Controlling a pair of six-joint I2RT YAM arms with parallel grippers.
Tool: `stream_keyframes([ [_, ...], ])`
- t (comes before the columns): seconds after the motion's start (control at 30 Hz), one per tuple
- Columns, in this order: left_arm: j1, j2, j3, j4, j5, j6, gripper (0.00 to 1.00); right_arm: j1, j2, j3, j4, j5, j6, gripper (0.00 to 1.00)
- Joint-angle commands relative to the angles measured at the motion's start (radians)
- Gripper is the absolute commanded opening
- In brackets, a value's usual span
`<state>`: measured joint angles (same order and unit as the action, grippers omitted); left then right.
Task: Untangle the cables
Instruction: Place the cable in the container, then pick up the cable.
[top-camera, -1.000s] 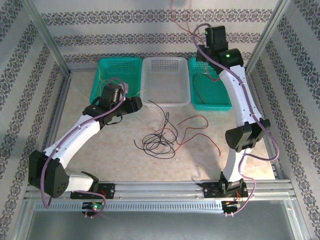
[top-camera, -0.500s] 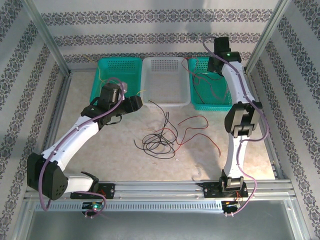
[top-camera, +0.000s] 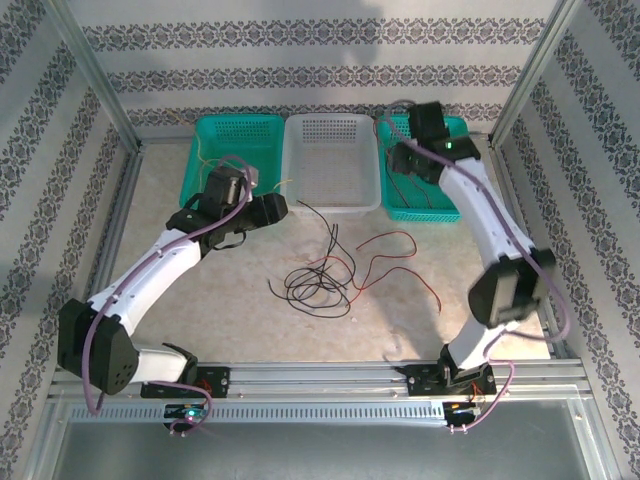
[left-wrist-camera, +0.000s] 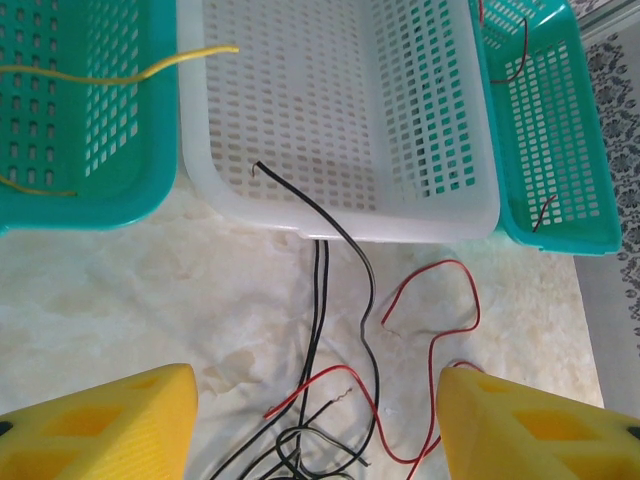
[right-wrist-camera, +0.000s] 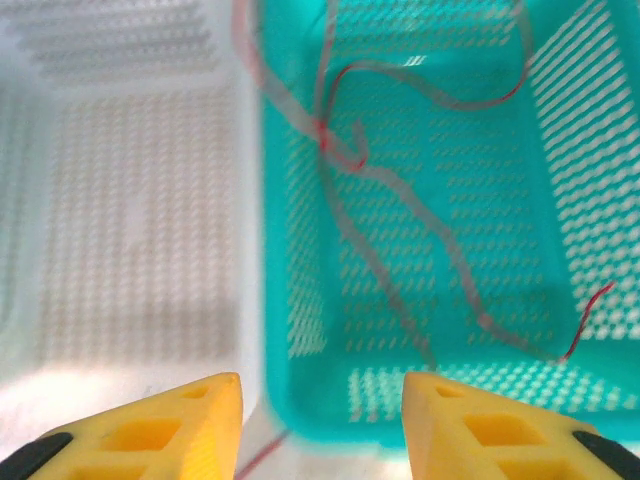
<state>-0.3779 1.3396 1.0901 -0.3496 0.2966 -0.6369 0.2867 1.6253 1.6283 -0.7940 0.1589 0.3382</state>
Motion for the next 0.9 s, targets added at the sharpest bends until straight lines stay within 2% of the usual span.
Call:
stream_keyframes([
  [0.0,-0.006,0.009,-0.020,0.043,0.031,-0.003,0.64,0.128,-0.119,-0.249,0.043,-0.040,0.106,0.48],
  [0.17,-0.046,0.027,-0.062,0.072,0.029,-0.006,0.65,0.305,-0.264,-0.589,0.104,-0.045,0.314,0.50],
  [0.33,-0.144,0.071,-0.067,0.059,-0.027,0.045,0.69,0.350,-0.313,-0.786,0.184,-0.102,0.489,0.52],
  [0.43,-0.193,0.079,-0.117,0.145,-0.094,0.035,0.75,0.349,-0.325,-0.818,0.204,-0.103,0.530,0.52],
  [0.53,-0.229,0.125,-0.160,0.332,-0.144,-0.022,0.75,0.349,-0.366,-0.809,0.145,-0.051,0.554,0.51],
  [0.67,-0.276,0.247,-0.149,0.552,-0.200,-0.051,0.63,0.339,-0.471,-0.839,0.122,-0.052,0.568,0.51],
  [0.77,-0.314,0.317,-0.155,0.675,-0.309,-0.058,0.61,0.319,-0.537,-0.854,0.083,-0.068,0.572,0.51],
  [0.87,-0.327,0.398,-0.146,0.772,-0.347,-0.095,0.58,0.309,-0.599,-0.854,0.031,-0.065,0.574,0.51],
])
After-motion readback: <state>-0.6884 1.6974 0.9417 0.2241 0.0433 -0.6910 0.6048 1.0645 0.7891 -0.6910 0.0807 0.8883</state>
